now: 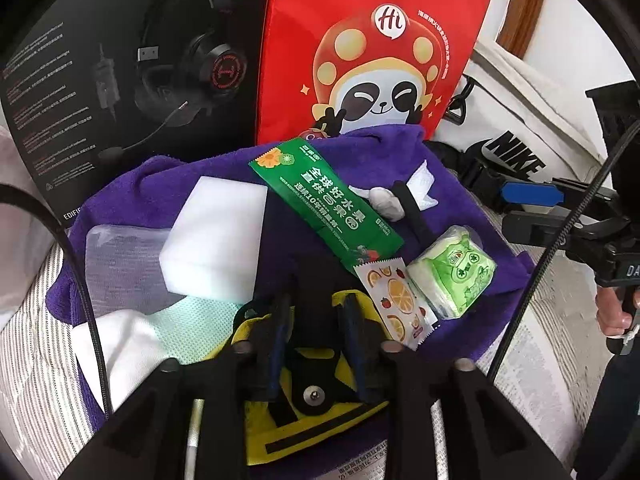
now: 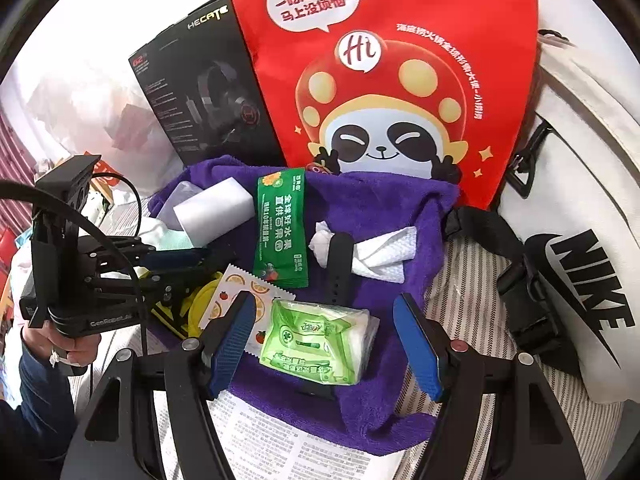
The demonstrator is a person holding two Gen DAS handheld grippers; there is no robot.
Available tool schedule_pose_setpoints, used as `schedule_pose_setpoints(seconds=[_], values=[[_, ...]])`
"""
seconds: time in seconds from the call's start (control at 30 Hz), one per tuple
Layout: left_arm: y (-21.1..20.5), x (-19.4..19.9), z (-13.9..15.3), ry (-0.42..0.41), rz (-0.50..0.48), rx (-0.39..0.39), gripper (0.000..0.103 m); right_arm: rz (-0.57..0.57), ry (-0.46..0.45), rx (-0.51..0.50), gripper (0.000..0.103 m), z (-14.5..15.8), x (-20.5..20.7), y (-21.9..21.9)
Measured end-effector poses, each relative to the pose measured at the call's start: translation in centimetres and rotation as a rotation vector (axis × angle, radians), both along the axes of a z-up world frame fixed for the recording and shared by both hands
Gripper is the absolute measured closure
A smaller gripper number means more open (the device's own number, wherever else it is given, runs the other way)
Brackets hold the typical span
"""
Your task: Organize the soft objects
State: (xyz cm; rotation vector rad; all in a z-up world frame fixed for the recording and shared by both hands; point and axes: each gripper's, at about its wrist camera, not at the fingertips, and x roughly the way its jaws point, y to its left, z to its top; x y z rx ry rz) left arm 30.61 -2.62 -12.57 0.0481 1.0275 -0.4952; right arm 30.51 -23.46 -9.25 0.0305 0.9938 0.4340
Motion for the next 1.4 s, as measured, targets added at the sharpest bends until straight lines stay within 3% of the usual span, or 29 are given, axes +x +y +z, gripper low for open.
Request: schedule_pose_setpoints(seconds=[0.27,0.33,0.4,0.47,0.53,0.6,0.77,1.0,1.2,1.4], values=[[1.3,-0.4,2.5,-0.03,0.027,-0.043,0.04,-0.019,0.002,0.001,0.032,0.5,-0.2,-0.3],[1.7,-0.8,3.6,-0.044,0.04,-0.05,0.037,-0.034,0.0,0.004,0.032,1.1,-0.4,-0.2],[2.0,-1.2,4.9,-0.06,0.067,-0.024,0.031,-0.048,-0.005,0.002,0.032,1.8,-0.8,-0.1],[2.3,-1.7,6.0,-0.082,0.097,0.008,0.015,-0.066,-0.008,-0.014,0.03,2.6,-1.6,0.2],[2.7,-2.5,6.8,-0.083,0.151,0.046,0.007,-0.081,-0.02,-0.016,0.023,3.3,-3.1,0.5],[2.8,-3.5,6.9,-0.065,0.156,0.077,0.006,-0.096,-0.018,-0.029,0.014,3.6,-4.7,0.8],[2.6,-6.8,7.8,-0.073,0.194,0.181,0.006,-0.151,-0.001,-0.094,0.007,3.3,-7.7,1.7],[1.9,-13.4,11.0,-0.139,0.229,0.176,0.006,-0.203,-0.021,-0.174,0.001,4.5,-12.4,3.6],[1.7,-18.5,13.5,-0.211,0.273,0.18,0.006,-0.257,-0.055,-0.111,0.001,7.4,-17.2,3.1],[1.8,-21.6,14.9,-0.226,0.311,0.154,0.006,-0.255,-0.074,-0.159,0.001,8.8,-21.1,3.9]])
